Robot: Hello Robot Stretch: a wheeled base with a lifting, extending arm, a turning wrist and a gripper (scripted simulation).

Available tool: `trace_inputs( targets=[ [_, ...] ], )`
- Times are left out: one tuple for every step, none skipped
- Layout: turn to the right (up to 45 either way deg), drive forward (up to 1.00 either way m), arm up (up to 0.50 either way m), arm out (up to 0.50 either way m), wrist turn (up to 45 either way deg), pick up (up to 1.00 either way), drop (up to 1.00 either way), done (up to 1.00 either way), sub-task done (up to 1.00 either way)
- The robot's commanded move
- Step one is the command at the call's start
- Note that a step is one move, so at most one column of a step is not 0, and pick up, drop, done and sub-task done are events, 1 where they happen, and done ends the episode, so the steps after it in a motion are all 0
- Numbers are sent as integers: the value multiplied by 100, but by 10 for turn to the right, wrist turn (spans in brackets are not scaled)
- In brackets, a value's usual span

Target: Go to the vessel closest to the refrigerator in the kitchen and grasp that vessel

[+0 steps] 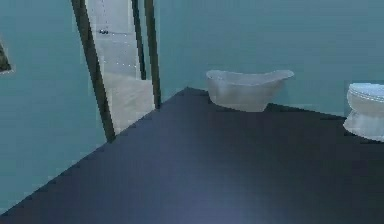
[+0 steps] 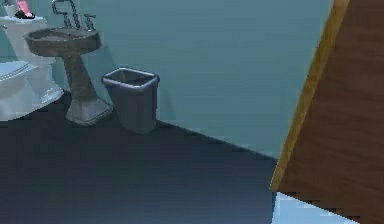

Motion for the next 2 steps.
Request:
trace_inputs(
  targets=[
    [-120,0,0,0,0,0,0,0,0],
    [0,100,0,0,0,0,0,0,0]
  ],
)
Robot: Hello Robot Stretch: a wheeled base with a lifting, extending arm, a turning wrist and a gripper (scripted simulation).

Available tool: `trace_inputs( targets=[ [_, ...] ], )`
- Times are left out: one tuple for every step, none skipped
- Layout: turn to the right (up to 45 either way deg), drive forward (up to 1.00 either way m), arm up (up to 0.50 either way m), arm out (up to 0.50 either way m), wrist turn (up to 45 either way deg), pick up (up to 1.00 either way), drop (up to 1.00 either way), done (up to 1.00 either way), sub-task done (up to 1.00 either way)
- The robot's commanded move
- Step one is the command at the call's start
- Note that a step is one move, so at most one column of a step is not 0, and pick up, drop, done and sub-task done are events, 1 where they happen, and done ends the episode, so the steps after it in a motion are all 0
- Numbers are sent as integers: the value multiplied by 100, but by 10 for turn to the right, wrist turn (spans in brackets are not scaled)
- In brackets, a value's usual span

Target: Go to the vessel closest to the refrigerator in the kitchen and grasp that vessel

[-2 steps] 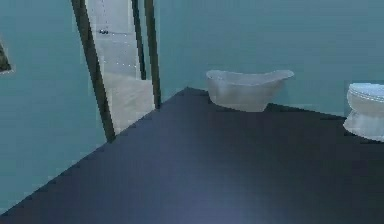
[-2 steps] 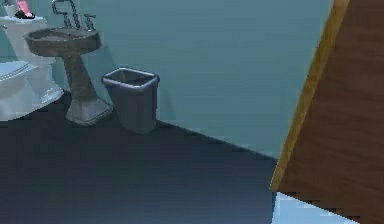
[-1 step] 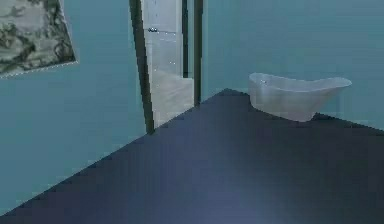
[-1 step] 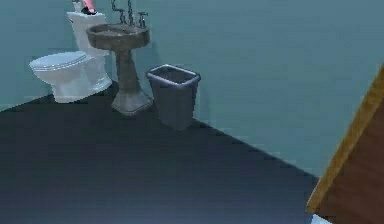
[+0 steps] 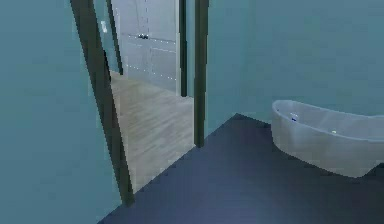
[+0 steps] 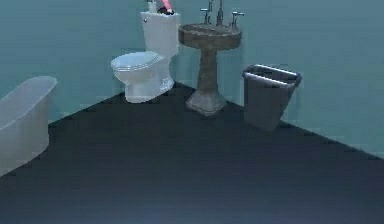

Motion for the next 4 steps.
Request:
trace_inputs(
  targets=[
    [-30,0,0,0,0,0,0,0,0],
    [0,100,0,0,0,0,0,0,0],
    [-60,0,0,0,0,0,0,0,0],
    [0,30,0,0,0,0,0,0,0]
  ],
)
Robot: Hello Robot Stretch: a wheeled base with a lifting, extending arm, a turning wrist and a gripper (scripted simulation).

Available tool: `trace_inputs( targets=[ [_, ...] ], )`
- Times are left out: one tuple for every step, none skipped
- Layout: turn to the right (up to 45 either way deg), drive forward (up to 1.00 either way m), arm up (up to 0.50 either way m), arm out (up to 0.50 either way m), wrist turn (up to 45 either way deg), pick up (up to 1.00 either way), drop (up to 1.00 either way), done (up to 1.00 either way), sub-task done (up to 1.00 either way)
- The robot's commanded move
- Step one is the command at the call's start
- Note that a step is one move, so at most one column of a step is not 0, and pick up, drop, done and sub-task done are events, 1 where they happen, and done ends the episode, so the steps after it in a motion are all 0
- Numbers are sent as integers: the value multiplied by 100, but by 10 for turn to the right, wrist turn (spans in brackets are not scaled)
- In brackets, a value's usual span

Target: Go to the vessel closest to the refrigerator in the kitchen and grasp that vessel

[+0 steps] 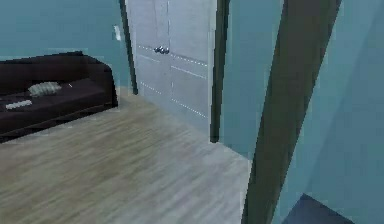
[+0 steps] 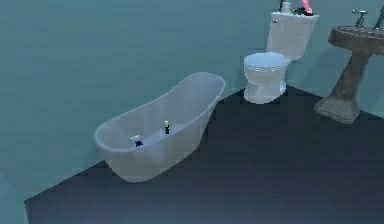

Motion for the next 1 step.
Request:
trace_inputs(
  targets=[
    [-360,0,0,0,0,0,0,0,0]
  ],
)
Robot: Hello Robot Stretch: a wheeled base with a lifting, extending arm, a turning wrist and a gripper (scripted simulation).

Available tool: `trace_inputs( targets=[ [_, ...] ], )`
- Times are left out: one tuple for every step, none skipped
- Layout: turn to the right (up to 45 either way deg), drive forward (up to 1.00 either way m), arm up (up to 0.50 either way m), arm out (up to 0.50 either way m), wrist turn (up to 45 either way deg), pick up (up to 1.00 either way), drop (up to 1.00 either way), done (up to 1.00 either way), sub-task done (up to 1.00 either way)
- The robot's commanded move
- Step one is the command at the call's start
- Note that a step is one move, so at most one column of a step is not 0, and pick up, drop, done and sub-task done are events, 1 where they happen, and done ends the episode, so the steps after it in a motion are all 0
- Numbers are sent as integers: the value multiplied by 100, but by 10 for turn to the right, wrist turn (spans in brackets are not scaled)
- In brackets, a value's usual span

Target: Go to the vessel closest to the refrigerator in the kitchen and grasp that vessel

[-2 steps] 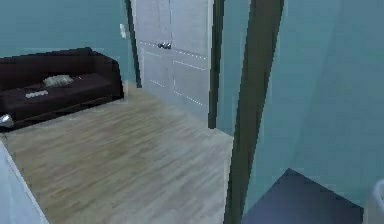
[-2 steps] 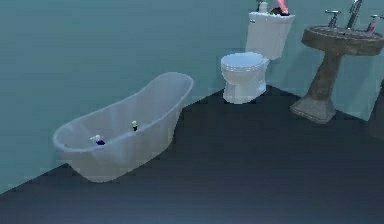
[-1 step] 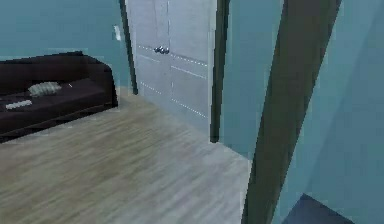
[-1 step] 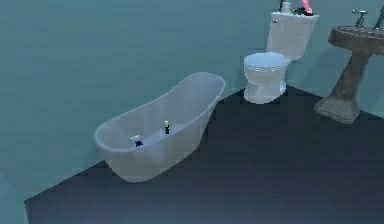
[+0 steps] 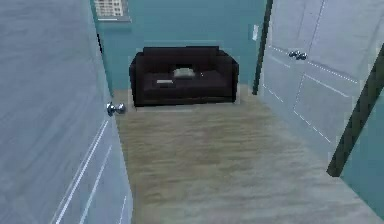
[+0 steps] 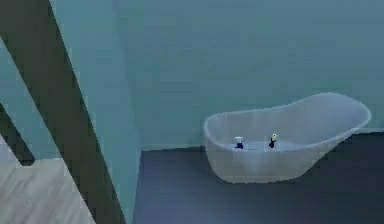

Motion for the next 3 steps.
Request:
trace_inputs(
  targets=[
    [0,100,0,0,0,0,0,0,0],
    [-90,0,0,0,0,0,0,0,0],
    [0,30,0,0,0,0,0,0,0]
  ],
)
